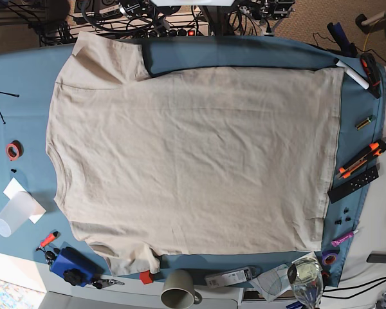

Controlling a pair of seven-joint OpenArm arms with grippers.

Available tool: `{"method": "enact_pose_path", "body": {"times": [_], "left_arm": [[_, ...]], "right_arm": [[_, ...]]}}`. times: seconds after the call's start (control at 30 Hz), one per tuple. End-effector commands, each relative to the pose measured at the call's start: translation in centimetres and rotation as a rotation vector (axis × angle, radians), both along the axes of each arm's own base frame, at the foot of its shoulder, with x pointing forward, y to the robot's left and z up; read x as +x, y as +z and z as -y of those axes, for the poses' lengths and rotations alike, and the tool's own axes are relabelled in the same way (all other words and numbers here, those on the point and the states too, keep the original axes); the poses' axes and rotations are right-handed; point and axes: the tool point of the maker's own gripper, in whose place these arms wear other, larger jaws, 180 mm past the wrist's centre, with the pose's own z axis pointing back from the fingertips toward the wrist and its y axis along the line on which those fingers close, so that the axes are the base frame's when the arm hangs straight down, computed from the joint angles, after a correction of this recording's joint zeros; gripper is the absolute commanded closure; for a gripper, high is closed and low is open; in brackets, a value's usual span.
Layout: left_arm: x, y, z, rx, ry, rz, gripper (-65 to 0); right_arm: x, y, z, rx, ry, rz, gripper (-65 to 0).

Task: Fold the T-shirt properly

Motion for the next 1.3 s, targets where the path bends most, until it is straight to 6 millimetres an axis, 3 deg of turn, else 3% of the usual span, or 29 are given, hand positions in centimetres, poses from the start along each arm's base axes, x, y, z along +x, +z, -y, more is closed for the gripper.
{"method": "enact_pose_path", "body": {"times": [0.0,0.87,1.0,1.27], "left_arm": [[0.1,0.0,0.3,-0.008,-0.003,0.004,0.0],[0.0,0.0,0.2,-0.008,-0.004,0.002,0.0],[-1.1,0.1,-0.3,0.002,-0.005,-0.008,0.0],[-5.8,1.1,-4.2,0.061,0.054,-0.024,0.0]], "right_arm": [[-0.1,0.1,0.0,0.005,0.007,-0.001,0.0],[-0.3,0.1,0.1,0.001,0.01,-0.011,0.0],[-1.1,0.1,0.5,-0.017,0.02,-0.05,0.0],[-2.5,1.8,3.0,-0.045,0.045,-0.025,0.0]]}}
